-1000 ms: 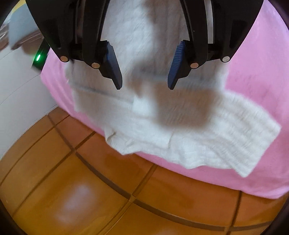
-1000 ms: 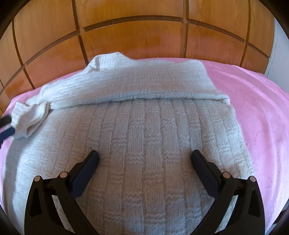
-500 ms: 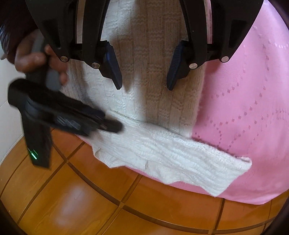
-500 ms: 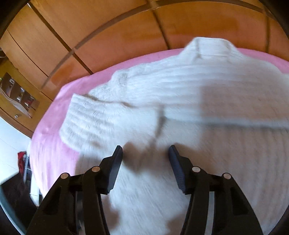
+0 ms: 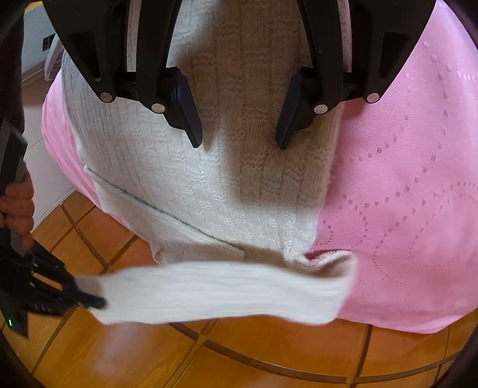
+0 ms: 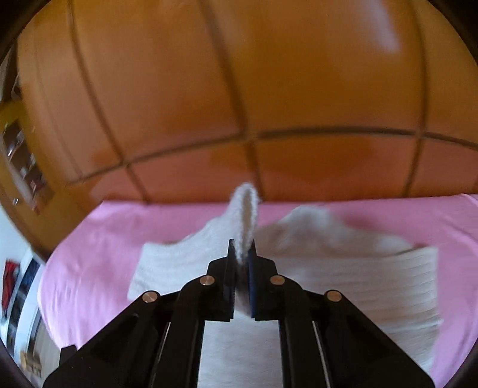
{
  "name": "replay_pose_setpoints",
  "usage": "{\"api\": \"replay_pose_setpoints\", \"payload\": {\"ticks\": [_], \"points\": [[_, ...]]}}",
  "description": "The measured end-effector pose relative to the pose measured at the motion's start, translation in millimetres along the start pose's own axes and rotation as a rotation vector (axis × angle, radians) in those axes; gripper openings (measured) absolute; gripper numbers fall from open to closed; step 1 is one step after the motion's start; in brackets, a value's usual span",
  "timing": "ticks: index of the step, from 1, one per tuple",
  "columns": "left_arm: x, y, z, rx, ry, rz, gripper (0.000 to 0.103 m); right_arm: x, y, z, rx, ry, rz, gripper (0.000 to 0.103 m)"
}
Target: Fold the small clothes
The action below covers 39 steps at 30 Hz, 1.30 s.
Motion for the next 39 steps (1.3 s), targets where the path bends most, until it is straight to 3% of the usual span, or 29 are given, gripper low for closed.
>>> {"api": "replay_pose_setpoints", "payload": {"ticks": [5, 9, 13, 18, 19, 21, 24, 27, 30, 32, 36, 39], "points": [[4.4, -1.0, -2.3, -0.009, 0.025, -0.026, 0.051, 80.9, -1.6, -4.9, -0.010, -0.131, -0.133, 0.006], [6.4, 1.2, -3.4, -0.031, 0.035, -0.027, 0.051, 140.0, -26.0, -25.8, -0.071, -0.233, -0.234, 0.006], [7.6, 16.0, -1.6, -0.042, -0.032, 0.046, 0.055, 172.5, -51.4, -45.5, -0.140, -0.243, -0.311, 0.006], [17.5, 47.8, -18.4, -0.019, -0.095, 0.070, 0.055, 180.4, -64.9, -59.2, -0.167, -0.231, -0.353, 0.006], [19.7, 59.3, -25.6, -0.005, -0.100, 0.069, 0.060, 180.4, -65.2, -59.1, -0.166, -0.226, -0.354, 0.006], [17.8, 76.3, -36.7, 0.023, -0.082, 0.078, 0.062, 178.4, -64.0, -58.8, -0.166, -0.216, -0.352, 0.006], [-8.4, 103.4, -49.1, 0.083, 0.039, 0.186, 0.062, 191.3, -67.6, -45.7, -0.154, -0.198, -0.357, 0.006], [-40.7, 109.9, -55.9, 0.062, 0.110, 0.313, 0.056, 200.2, -73.8, -45.1, -0.168, -0.238, -0.340, 0.006], [-47.7, 101.4, -54.0, 0.030, 0.114, 0.283, 0.049, 208.1, -82.4, -55.4, -0.194, -0.251, -0.334, 0.007], [-44.7, 97.5, -43.7, 0.030, 0.102, 0.245, 0.049, 209.2, -84.1, -55.6, -0.185, -0.258, -0.335, 0.014], [-52.5, 103.8, -22.7, 0.061, 0.081, 0.251, 0.049, 205.8, -79.6, -36.1, -0.128, -0.303, -0.323, 0.048], [-67.1, 122.6, -10.0, 0.107, 0.044, 0.299, 0.050, 190.8, -75.0, -15.6, -0.073, -0.267, -0.290, 0.049]]}}
Point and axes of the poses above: each gripper's, at about its wrist camera, not at the fingertips, and z roughly against the way its jaws point, x to its right, y to its top, the point moved 2 cm from there along -z, roughly the way its jaws point, and after that the axes turned 7 degrees about -y, right-handed, at the moved point
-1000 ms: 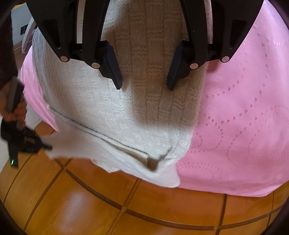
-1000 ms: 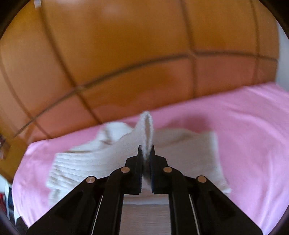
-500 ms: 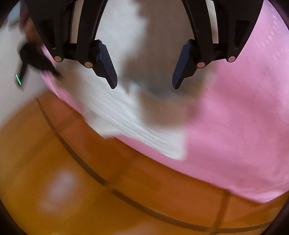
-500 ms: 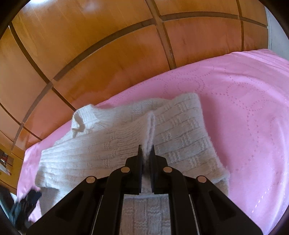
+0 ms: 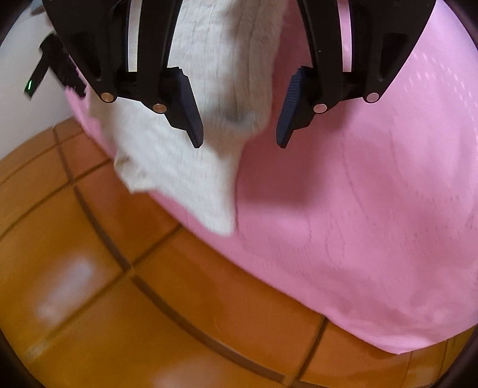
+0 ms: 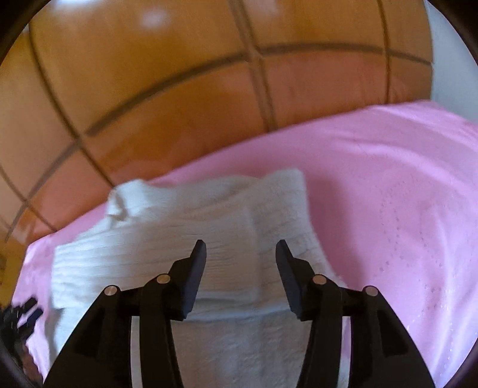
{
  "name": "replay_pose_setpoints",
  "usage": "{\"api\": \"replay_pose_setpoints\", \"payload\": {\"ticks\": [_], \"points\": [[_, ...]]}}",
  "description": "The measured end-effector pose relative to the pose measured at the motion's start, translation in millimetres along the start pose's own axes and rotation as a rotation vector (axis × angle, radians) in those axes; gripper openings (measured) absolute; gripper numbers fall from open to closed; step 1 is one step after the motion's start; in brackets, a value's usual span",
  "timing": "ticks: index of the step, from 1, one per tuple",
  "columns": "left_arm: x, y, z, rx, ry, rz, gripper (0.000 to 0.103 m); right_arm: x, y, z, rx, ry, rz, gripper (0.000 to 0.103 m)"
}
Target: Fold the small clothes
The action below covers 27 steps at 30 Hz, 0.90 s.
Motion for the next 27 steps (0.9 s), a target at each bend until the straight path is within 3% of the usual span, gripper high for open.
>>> {"api": "replay_pose_setpoints", "payload": {"ticks": [4, 12, 13, 14, 17, 18, 19, 20, 22, 23, 25, 27], "points": [[-5.8, 26.2, -17.1, -0.012, -0.042, 0.073, 0.050, -31.2, -8.6, 5.6, -0.009, 0.066, 0.076, 0.051], [-0.2, 41.3, -94.8, -0.152, -0.099, 0.186, 0.050, -58.6, -16.9, -21.5, -0.058, 0.051, 0.136, 0.052], [2.6, 41.5, -99.6, -0.152, -0.113, 0.177, 0.036, -59.8, -16.4, -23.8, -0.059, 0.046, 0.140, 0.053], [6.4, 41.8, -101.4, -0.143, -0.085, 0.149, 0.020, -59.9, -16.0, -24.9, -0.059, 0.043, 0.146, 0.053], [23.6, 36.1, -96.4, -0.059, 0.116, -0.039, 0.015, -60.7, -17.2, -32.5, -0.068, 0.006, 0.168, 0.053], [25.4, 29.9, -100.3, -0.059, 0.210, -0.114, 0.015, -61.1, -19.7, -37.5, -0.076, -0.004, 0.175, 0.054], [26.1, 23.0, -106.2, -0.070, 0.251, -0.168, 0.016, -63.3, -23.9, -43.3, -0.078, -0.019, 0.195, 0.055], [29.7, 19.5, -105.5, -0.049, 0.272, -0.210, 0.017, -64.9, -26.2, -45.2, -0.070, -0.033, 0.210, 0.056], [34.1, 19.0, -98.5, -0.030, 0.317, -0.208, 0.031, -70.0, -28.5, -47.0, -0.051, -0.063, 0.235, 0.059], [36.5, 18.7, -92.0, -0.012, 0.327, -0.203, 0.033, -71.1, -28.7, -47.3, -0.049, -0.070, 0.238, 0.060], [49.0, 13.1, -75.9, 0.032, 0.322, -0.250, 0.033, -69.2, -28.3, -48.5, -0.046, -0.069, 0.230, 0.061], [61.9, 4.9, -63.1, 0.064, 0.310, -0.312, 0.045, -68.0, -28.7, -48.3, -0.044, -0.064, 0.225, 0.061]]}}
Point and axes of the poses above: each gripper's, at about its wrist camera, not at the fingertips, and z roughly against the way its jaws point, x to its right, y to its top, the point moved 2 cm from there along -z, roughly the way its jaws point, and after that the axes turned 7 degrees about -y, right-handed, at the moved point
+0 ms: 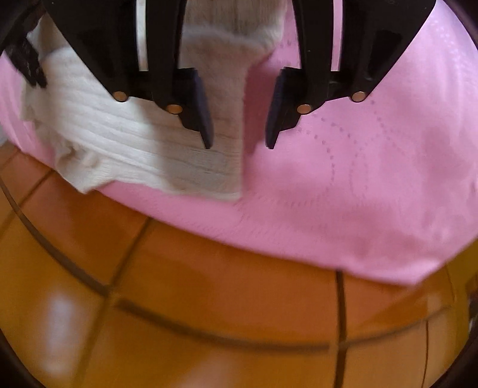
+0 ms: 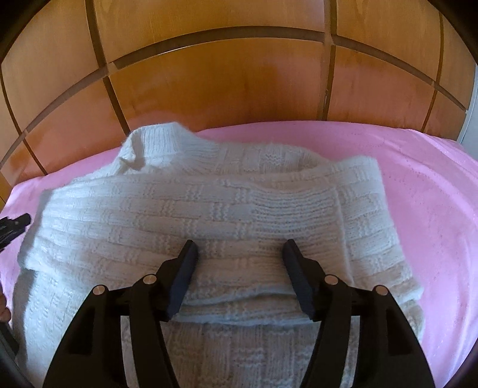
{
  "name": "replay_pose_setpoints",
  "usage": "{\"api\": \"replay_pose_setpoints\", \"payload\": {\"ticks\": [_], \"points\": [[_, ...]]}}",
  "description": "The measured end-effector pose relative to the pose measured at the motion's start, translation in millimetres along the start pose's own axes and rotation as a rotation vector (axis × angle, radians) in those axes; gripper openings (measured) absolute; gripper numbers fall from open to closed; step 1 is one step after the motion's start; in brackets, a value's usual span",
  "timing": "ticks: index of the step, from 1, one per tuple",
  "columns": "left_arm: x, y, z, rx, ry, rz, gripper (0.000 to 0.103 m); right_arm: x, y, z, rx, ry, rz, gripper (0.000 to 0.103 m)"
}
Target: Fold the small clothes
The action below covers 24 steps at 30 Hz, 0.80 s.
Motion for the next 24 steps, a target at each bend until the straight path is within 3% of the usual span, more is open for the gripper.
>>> {"api": "replay_pose_setpoints", "payload": {"ticks": [1, 10, 17, 20, 24], "points": [[6.4, -3.3, 9.1, 0.025, -0.022, -0.028, 0.052, -0.1, 0.4, 0.1, 0.001, 0.001, -0.001, 0.062], [54.6, -24.5, 12.3, 0.022, -0.108, -0.183, 0.052, -0.4, -0.4, -0.5, 0.011, 0.012, -0.008, 0.064], [56.5, -35.9, -10.2, -0.035, -0.067, -0.212, 0.052, 0.3, -2.4, -1.9, 0.014, 0.028, -0.016, 0.068], [47.4, -39.9, -25.4, -0.074, -0.076, -0.165, 0.055, -0.9, -2.7, -2.8, 0.015, 0.027, -0.013, 0.069], [51.5, -42.0, -11.2, -0.057, -0.058, -0.161, 0.055, -2.1, -2.6, -3.0, 0.012, 0.023, -0.009, 0.070]]}}
Point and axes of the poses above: each gripper's, at about its wrist camera, not at the fingertips, and z roughly against the way its jaws point, x to its right, y to its top, the point moved 2 cm from there along -z, roughly the way its jaws point, and after that the axes turned 7 degrees about -y, right-handed, at the moved point
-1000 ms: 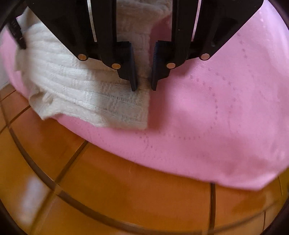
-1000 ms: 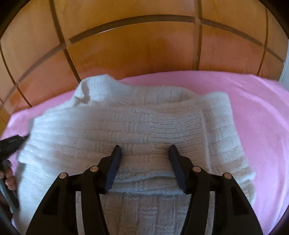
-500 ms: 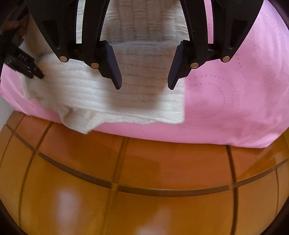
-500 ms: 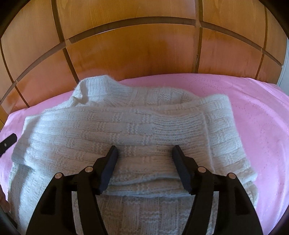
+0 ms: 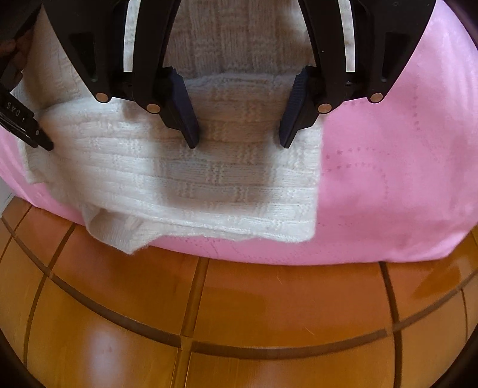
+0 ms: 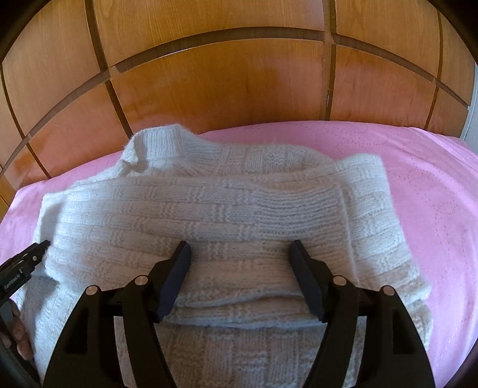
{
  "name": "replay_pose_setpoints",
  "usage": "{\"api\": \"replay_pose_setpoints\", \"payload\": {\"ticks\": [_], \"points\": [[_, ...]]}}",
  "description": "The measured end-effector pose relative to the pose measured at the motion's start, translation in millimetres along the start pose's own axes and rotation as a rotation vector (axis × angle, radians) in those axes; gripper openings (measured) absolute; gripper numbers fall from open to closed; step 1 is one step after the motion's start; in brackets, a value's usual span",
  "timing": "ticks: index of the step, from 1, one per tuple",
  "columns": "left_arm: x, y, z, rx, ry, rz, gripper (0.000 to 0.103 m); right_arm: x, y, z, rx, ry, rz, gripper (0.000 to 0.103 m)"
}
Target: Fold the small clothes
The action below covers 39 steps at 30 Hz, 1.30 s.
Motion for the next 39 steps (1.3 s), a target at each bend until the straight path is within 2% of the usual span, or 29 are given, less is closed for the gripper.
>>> {"api": "replay_pose_setpoints", "payload": {"ticks": [3, 5, 9, 18, 26, 30, 32, 33, 35, 36, 38, 39], "points": [[6.6, -5.1, 20.7, 0.014, -0.026, 0.007, 0.056, -1.9, 1.2, 3.2, -0.006, 0.034, 0.007, 0.090], [12.2, -11.5, 37.6, 0.032, -0.034, 0.002, 0.064, -5.6, -0.4, 12.3, 0.001, 0.020, 0.020, 0.093], [17.8, -28.6, 63.1, 0.041, -0.051, -0.005, 0.065, -7.7, -11.8, 34.1, 0.002, 0.027, 0.014, 0.099], [11.3, -71.9, 110.8, 0.028, -0.070, -0.001, 0.065, 11.6, -64.6, 70.5, -0.072, 0.031, 0.003, 0.099], [-16.0, -109.9, 136.1, -0.026, -0.082, 0.051, 0.065, 64.4, -103.1, 109.6, -0.089, -0.045, -0.043, 0.099], [-34.5, -133.7, 150.2, -0.074, -0.119, 0.075, 0.065, 101.2, -124.7, 126.7, -0.121, -0.041, -0.133, 0.099], [-41.0, -144.0, 155.8, -0.102, -0.153, 0.083, 0.064, 117.5, -140.2, 132.9, -0.161, 0.003, -0.192, 0.097], [-44.5, -149.6, 158.6, -0.118, -0.182, 0.092, 0.062, 121.5, -146.6, 136.3, -0.173, 0.022, -0.206, 0.092], [-51.7, -163.3, 164.6, -0.165, -0.265, 0.131, 0.054, 124.2, -160.0, 147.3, -0.188, 0.055, -0.205, 0.085], [-53.3, -170.1, 167.9, -0.184, -0.294, 0.142, 0.053, 124.1, -168.1, 153.6, -0.200, 0.068, -0.196, 0.080], [-53.1, -179.9, 173.9, -0.205, -0.323, 0.137, 0.045, 121.3, -180.7, 162.6, -0.231, 0.100, -0.188, 0.067], [-52.4, -185.6, 177.1, -0.220, -0.342, 0.132, 0.044, 120.5, -185.4, 165.1, -0.244, 0.115, -0.188, 0.058]]}}
Point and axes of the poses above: each gripper's, at about its wrist camera, not at the fingertips, and z roughly against the way its jaws point, x to its right, y to its top, the point moved 2 cm from there along -z, roughly the way its jaws point, and after that the axes turned 7 degrees about -y, right-handed, at the moved point
